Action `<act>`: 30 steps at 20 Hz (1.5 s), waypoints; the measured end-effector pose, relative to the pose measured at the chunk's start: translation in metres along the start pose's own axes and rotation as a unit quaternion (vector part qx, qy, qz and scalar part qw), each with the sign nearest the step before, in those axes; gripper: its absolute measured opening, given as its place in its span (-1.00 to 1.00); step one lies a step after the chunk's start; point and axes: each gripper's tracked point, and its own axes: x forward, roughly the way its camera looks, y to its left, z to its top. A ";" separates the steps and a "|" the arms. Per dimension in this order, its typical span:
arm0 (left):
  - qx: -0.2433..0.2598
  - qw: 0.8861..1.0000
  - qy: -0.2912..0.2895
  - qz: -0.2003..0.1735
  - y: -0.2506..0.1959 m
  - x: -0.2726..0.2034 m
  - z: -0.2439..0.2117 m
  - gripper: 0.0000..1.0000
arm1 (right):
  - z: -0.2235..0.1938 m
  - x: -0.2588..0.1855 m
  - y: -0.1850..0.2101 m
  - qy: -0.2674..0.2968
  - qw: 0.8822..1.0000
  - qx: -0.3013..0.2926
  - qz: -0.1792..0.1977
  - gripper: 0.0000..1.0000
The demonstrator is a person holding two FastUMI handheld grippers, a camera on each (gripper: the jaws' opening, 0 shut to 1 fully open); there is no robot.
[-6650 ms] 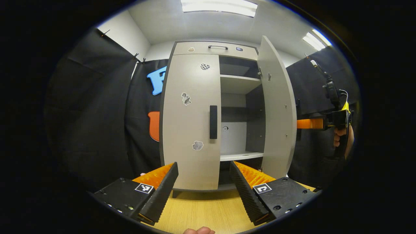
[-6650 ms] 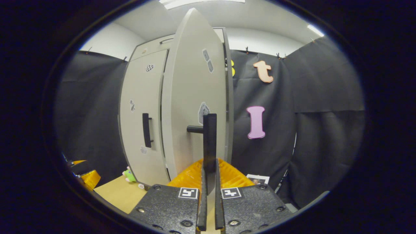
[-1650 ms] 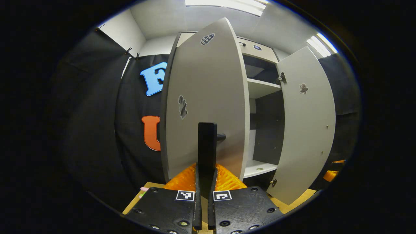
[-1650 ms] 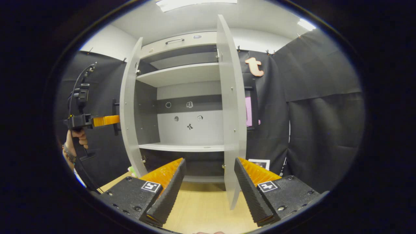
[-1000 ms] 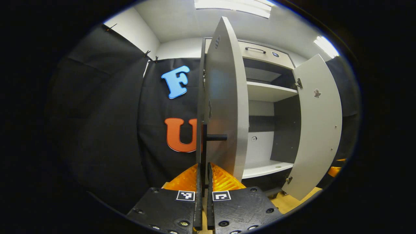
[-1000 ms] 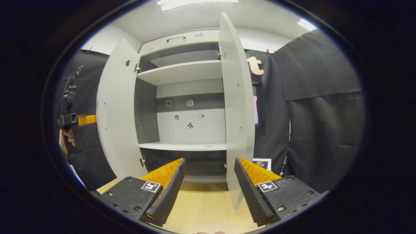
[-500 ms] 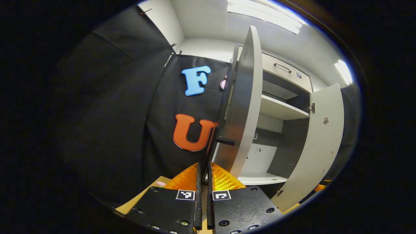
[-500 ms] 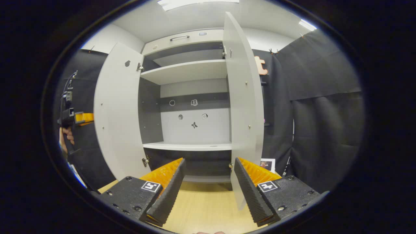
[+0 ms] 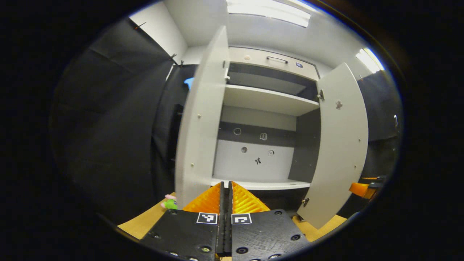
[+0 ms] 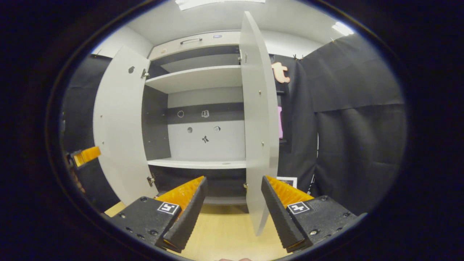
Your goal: Open the right door of the double-door shoe cabinet with the right hand, and open the left door with the left hand.
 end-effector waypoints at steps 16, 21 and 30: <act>0.025 0.999 0.002 -0.044 -0.047 0.011 -0.009 0.82 | -0.003 -0.001 -0.007 0.000 1.000 0.007 -0.006 0.87; 0.032 0.998 -0.002 -0.046 -0.048 0.008 -0.011 0.86 | -0.002 -0.001 -0.007 -0.006 1.000 -0.001 -0.005 0.87; 0.043 0.998 -0.005 -0.040 -0.043 0.003 -0.009 0.85 | -0.004 -0.002 -0.006 -0.003 1.000 0.004 -0.009 0.87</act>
